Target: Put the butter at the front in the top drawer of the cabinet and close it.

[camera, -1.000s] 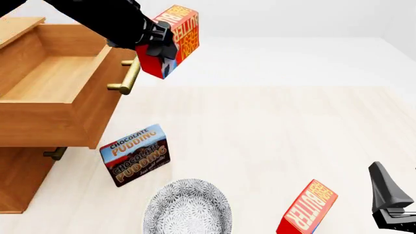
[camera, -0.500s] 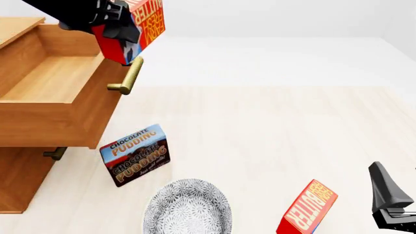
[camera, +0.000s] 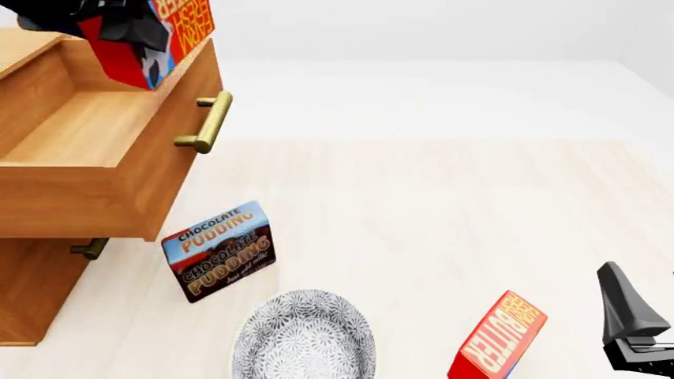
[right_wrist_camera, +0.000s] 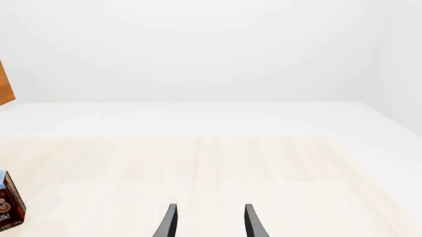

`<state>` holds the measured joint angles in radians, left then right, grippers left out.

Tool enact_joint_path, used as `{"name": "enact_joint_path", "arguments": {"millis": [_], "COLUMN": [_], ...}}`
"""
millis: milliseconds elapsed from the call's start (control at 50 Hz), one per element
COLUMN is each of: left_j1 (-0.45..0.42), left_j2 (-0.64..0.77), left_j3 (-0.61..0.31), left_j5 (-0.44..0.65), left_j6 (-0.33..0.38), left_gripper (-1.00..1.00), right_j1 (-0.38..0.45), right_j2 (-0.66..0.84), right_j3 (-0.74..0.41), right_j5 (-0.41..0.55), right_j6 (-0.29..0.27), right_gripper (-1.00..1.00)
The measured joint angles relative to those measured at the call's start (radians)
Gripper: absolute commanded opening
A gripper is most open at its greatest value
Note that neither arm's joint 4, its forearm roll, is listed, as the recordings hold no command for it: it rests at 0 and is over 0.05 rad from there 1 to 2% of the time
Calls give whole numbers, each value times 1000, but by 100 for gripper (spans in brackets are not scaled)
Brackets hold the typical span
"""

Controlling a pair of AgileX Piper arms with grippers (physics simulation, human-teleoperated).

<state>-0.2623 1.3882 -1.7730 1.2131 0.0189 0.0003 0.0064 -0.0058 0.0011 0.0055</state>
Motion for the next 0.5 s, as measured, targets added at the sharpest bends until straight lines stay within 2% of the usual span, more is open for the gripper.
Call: {"name": "enact_joint_path", "arguments": {"millis": [500], "left_j1": [102], "left_j2": [-89], "left_j3": [67], "left_j5": [7], "left_j6": [-19], "left_gripper": [-100], "right_j1": [0], "right_j2": [0], "right_j3": [0], "right_j5": [0], "right_j6": [0], "right_gripper": [100]}}
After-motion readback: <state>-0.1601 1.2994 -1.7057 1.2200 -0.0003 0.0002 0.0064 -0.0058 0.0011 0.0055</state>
